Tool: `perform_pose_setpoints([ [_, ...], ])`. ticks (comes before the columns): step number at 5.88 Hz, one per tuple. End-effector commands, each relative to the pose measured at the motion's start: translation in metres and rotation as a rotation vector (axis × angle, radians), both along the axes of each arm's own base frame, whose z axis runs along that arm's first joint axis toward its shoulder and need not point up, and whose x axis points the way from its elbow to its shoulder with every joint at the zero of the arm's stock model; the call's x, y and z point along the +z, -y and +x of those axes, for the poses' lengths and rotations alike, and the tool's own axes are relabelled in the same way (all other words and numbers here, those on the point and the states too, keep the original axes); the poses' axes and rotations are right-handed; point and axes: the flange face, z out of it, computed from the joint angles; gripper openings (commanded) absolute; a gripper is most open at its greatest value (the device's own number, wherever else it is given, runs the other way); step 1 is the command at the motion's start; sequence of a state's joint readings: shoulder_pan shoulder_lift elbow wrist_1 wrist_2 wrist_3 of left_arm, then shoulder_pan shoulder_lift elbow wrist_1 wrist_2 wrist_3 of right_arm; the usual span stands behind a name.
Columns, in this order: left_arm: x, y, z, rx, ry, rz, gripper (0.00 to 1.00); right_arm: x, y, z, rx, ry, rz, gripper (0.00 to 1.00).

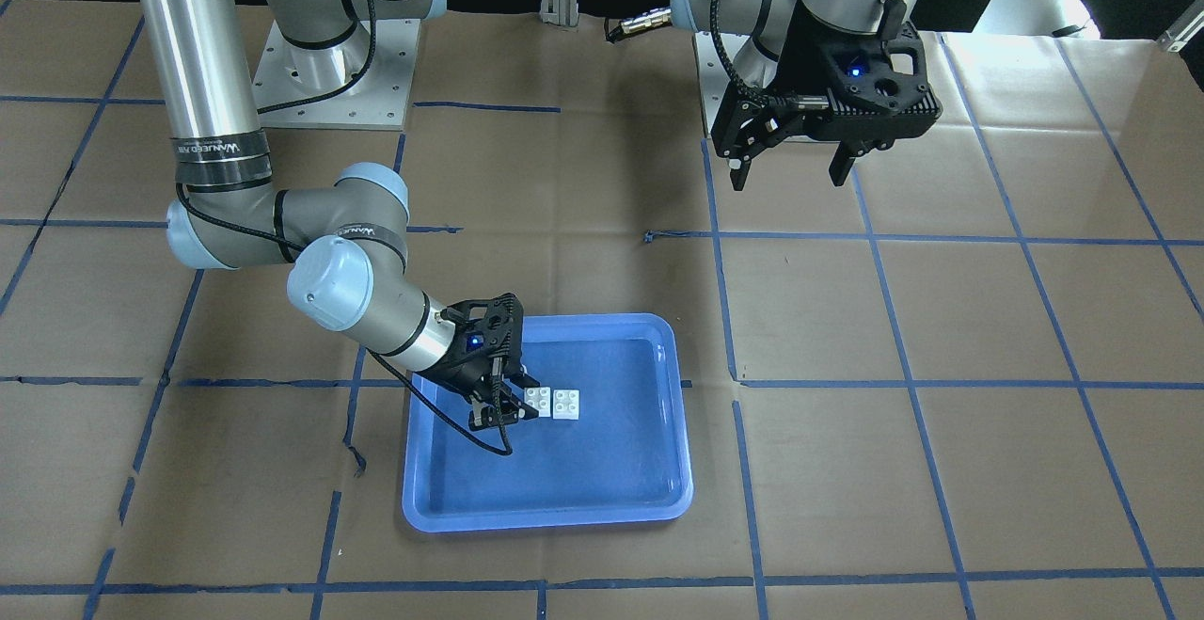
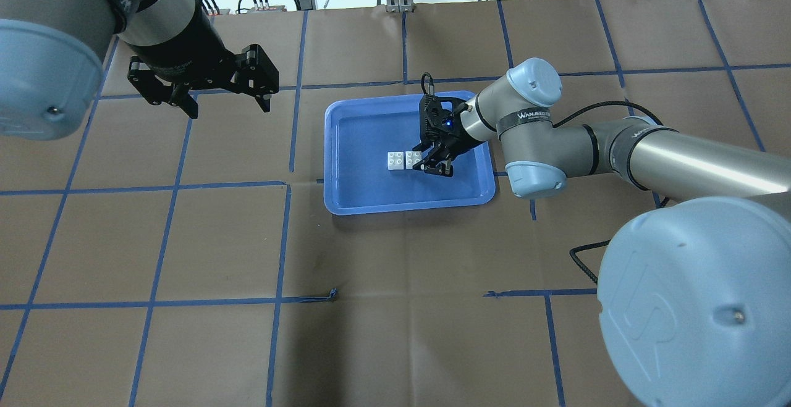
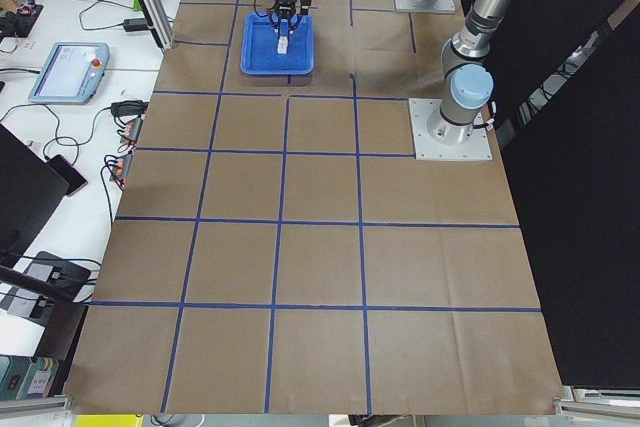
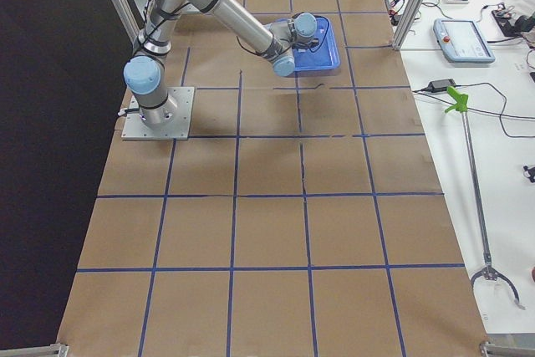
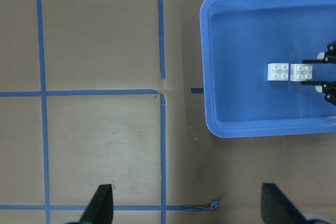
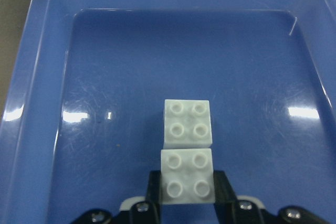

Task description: Assemble white blocks and place on blue tray

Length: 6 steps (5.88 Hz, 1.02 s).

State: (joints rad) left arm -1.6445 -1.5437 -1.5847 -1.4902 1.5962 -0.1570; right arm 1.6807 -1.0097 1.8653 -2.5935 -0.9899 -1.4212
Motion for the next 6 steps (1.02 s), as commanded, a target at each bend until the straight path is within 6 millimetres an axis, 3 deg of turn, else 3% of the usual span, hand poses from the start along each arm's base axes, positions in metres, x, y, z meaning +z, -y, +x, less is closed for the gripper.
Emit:
perform_pose_setpoints([
  [1,0.0006,0.0001,0.0000,0.013,-0.002,-0.003,0.99,-0.0028,0.0021,0.0014,-0.027,0.005,-0.009,0.27],
  [6,0.0006,0.0001,0.0001,0.013,-0.001,-0.003,0.99,-0.0059,0.0025,0.0013,-0.036,0.005,-0.004,0.29],
])
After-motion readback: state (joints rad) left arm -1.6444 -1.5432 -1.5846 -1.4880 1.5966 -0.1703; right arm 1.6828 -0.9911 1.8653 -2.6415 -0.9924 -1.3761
